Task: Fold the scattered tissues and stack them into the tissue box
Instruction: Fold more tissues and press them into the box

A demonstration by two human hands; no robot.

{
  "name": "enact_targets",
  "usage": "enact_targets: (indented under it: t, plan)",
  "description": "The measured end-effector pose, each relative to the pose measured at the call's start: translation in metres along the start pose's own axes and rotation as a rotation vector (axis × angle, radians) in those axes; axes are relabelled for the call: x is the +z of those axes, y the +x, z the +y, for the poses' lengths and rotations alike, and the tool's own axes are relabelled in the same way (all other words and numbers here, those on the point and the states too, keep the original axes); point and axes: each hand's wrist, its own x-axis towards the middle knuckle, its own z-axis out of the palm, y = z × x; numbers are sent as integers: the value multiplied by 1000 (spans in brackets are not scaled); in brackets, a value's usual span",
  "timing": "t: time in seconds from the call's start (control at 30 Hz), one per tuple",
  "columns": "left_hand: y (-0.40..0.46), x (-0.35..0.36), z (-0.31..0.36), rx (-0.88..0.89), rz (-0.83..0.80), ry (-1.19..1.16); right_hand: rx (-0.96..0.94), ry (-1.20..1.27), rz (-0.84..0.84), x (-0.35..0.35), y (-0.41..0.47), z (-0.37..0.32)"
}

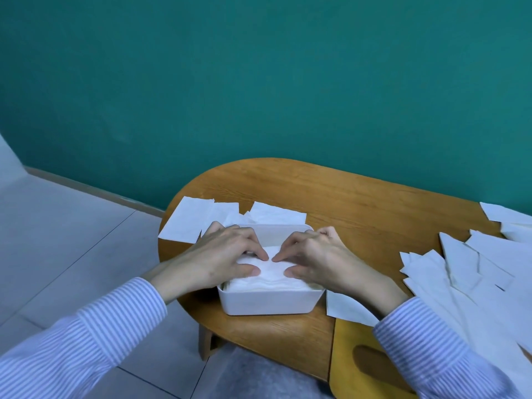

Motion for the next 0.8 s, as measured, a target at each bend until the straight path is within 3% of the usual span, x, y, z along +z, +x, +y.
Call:
enact_targets:
  t: [0.17, 0.27, 0.47, 0.67, 0.8]
  plan:
    - [1, -1, 7, 4, 28, 0, -17, 86, 37, -2, -5, 1]
    - [4, 2, 15, 19, 135, -77, -26, 235, 141, -9, -18, 9]
    - [25, 14, 62, 132, 319, -227, 104, 243, 279, -29, -65, 41]
    - [53, 33, 119, 267, 265, -212, 218, 269, 276, -27, -116, 71]
    - [73, 38, 135, 247, 122, -131, 287, 300, 279, -21, -139, 84]
